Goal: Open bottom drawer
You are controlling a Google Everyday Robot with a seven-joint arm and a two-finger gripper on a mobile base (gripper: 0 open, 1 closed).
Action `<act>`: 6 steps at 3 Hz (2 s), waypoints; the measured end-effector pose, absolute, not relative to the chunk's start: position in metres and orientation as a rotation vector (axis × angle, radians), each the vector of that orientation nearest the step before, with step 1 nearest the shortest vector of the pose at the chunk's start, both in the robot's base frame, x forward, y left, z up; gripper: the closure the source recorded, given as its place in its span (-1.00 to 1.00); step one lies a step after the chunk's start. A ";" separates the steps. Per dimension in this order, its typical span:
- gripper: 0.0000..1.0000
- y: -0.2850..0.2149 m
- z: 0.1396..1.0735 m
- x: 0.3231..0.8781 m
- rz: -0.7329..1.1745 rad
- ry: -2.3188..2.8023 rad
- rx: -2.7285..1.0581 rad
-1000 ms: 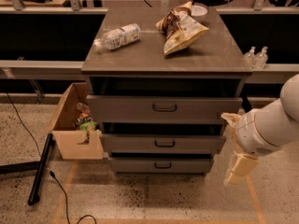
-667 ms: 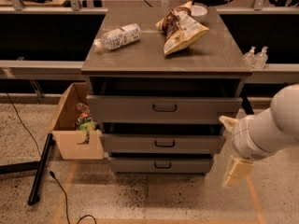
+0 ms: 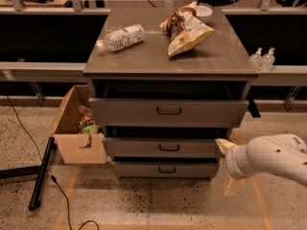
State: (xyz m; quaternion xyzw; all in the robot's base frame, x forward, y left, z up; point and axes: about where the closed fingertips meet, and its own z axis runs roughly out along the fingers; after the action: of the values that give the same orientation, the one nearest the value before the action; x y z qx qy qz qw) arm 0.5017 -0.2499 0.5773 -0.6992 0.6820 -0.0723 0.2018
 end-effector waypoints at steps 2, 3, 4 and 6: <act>-1.00 -0.276 0.466 0.553 -0.068 1.909 -1.898; -1.00 -0.294 0.420 0.529 0.053 2.011 -1.914; -1.00 -0.294 0.420 0.529 0.053 2.011 -1.915; -1.00 -0.291 0.320 0.532 0.196 1.933 -1.933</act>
Offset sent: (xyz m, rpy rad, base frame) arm 0.0570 -0.0486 -0.1869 0.1443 0.1609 -0.0297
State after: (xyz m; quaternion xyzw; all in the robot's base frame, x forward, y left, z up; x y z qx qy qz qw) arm 0.5323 -0.2910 0.3202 -0.6913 0.6911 0.0700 0.1992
